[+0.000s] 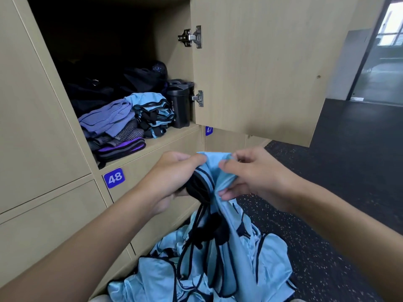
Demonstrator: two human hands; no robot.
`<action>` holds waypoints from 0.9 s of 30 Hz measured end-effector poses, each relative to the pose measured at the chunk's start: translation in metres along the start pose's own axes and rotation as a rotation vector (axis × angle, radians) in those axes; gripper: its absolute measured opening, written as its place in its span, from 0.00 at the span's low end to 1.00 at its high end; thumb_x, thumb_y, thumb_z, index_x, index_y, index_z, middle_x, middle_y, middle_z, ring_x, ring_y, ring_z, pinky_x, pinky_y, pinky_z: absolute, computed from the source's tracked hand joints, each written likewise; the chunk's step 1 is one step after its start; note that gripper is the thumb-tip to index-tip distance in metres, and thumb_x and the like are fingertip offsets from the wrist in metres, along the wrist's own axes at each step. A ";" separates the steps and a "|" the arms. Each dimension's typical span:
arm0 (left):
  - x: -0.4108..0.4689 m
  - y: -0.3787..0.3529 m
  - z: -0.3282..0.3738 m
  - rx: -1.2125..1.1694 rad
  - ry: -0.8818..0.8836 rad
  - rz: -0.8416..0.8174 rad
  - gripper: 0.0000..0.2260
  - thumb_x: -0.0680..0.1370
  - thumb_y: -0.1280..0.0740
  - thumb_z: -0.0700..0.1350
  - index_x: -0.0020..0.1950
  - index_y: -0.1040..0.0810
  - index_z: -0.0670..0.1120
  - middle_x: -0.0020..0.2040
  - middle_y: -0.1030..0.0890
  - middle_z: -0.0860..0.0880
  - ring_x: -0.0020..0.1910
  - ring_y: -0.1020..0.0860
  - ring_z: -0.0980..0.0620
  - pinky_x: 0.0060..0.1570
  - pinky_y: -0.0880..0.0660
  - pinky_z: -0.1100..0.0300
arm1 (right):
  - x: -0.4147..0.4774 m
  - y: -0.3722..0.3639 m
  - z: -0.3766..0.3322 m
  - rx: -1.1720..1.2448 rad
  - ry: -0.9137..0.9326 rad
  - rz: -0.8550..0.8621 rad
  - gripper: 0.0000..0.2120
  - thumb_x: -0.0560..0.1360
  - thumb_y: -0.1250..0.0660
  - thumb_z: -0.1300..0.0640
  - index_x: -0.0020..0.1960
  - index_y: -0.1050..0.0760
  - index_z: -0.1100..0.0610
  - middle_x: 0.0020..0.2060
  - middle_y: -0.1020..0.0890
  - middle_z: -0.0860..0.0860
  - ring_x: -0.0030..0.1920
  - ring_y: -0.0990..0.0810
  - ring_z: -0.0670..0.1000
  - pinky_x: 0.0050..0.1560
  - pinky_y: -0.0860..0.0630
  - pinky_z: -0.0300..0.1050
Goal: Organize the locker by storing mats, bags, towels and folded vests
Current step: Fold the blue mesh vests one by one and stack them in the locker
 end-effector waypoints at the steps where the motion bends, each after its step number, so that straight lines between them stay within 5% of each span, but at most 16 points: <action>1: -0.003 -0.007 0.003 -0.045 -0.007 -0.062 0.13 0.79 0.31 0.49 0.52 0.17 0.39 0.39 0.16 0.43 0.35 0.19 0.46 0.38 0.20 0.56 | 0.000 -0.005 -0.002 0.023 0.036 -0.027 0.06 0.79 0.35 0.63 0.45 0.27 0.65 0.37 0.17 0.64 0.37 0.16 0.58 0.45 0.16 0.51; 3: -0.008 -0.012 0.007 -0.082 -0.034 -0.143 0.19 0.71 0.25 0.50 0.59 0.21 0.46 0.42 0.14 0.45 0.38 0.17 0.47 0.38 0.18 0.54 | -0.002 -0.016 -0.007 0.013 0.102 -0.141 0.05 0.79 0.37 0.67 0.51 0.24 0.69 0.42 0.18 0.63 0.43 0.17 0.54 0.55 0.19 0.51; 6: -0.007 -0.001 0.010 -0.140 -0.080 -0.122 0.26 0.69 0.24 0.36 0.63 0.27 0.51 0.45 0.14 0.43 0.41 0.15 0.46 0.38 0.18 0.54 | -0.012 -0.026 -0.014 -0.022 0.174 -0.322 0.13 0.75 0.37 0.68 0.58 0.26 0.73 0.56 0.21 0.68 0.56 0.19 0.53 0.65 0.26 0.51; 8: -0.005 0.011 0.016 -0.170 -0.120 -0.055 0.27 0.71 0.27 0.30 0.65 0.28 0.49 0.44 0.15 0.42 0.40 0.17 0.46 0.38 0.18 0.54 | -0.011 -0.018 -0.017 0.060 0.192 -0.230 0.12 0.74 0.36 0.70 0.56 0.22 0.69 0.55 0.18 0.63 0.55 0.17 0.54 0.60 0.21 0.49; 11: -0.003 0.022 0.026 -0.255 -0.161 -0.018 0.25 0.72 0.29 0.28 0.66 0.27 0.44 0.47 0.16 0.42 0.41 0.17 0.45 0.40 0.19 0.51 | -0.003 0.011 -0.019 0.020 0.278 0.115 0.12 0.76 0.39 0.75 0.49 0.22 0.62 0.41 0.17 0.57 0.40 0.19 0.49 0.42 0.23 0.41; 13: -0.004 0.026 0.032 -0.326 -0.173 -0.039 0.24 0.73 0.31 0.29 0.67 0.27 0.43 0.52 0.16 0.41 0.43 0.16 0.46 0.41 0.18 0.51 | 0.002 0.021 -0.012 -0.006 0.278 0.234 0.15 0.73 0.34 0.73 0.53 0.26 0.55 0.44 0.20 0.53 0.42 0.22 0.47 0.45 0.25 0.40; 17: -0.002 0.030 0.038 -0.479 -0.172 -0.073 0.21 0.75 0.33 0.32 0.68 0.26 0.39 0.59 0.17 0.39 0.52 0.16 0.44 0.48 0.17 0.50 | 0.006 -0.013 0.019 0.038 0.075 -0.127 0.48 0.66 0.21 0.59 0.73 0.45 0.35 0.61 0.20 0.56 0.58 0.18 0.55 0.60 0.22 0.56; 19: 0.000 0.033 0.037 -0.577 -0.149 -0.022 0.16 0.77 0.33 0.34 0.65 0.24 0.37 0.56 0.16 0.40 0.52 0.16 0.46 0.48 0.17 0.52 | 0.004 -0.024 0.021 0.048 0.062 -0.207 0.47 0.68 0.22 0.64 0.74 0.45 0.38 0.57 0.17 0.57 0.54 0.16 0.59 0.57 0.21 0.59; 22: -0.002 0.030 0.022 -0.647 -0.032 0.033 0.12 0.79 0.33 0.46 0.58 0.19 0.41 0.52 0.14 0.44 0.49 0.15 0.48 0.51 0.18 0.50 | 0.005 -0.023 0.013 0.120 0.089 -0.089 0.40 0.71 0.27 0.68 0.71 0.41 0.42 0.50 0.15 0.59 0.45 0.15 0.59 0.46 0.17 0.57; 25: -0.012 0.009 0.006 -0.405 0.111 -0.117 0.29 0.71 0.29 0.58 0.68 0.24 0.46 0.58 0.16 0.44 0.59 0.18 0.43 0.61 0.24 0.42 | 0.006 -0.011 0.004 0.218 0.149 0.079 0.35 0.74 0.30 0.68 0.69 0.39 0.40 0.45 0.14 0.59 0.38 0.16 0.55 0.39 0.17 0.53; 27: -0.012 -0.001 0.000 -0.316 0.078 -0.180 0.42 0.68 0.23 0.54 0.77 0.39 0.50 0.56 0.15 0.46 0.58 0.18 0.42 0.60 0.23 0.41 | 0.006 0.004 -0.001 0.246 0.175 0.193 0.31 0.75 0.31 0.66 0.68 0.36 0.41 0.40 0.16 0.58 0.33 0.18 0.53 0.33 0.19 0.49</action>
Point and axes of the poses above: each hand's wrist, its own x-axis towards the middle knuckle, its own y-axis out of the back of the hand, z = x × y, the point moved 8 cm from there along x, towards the middle knuckle
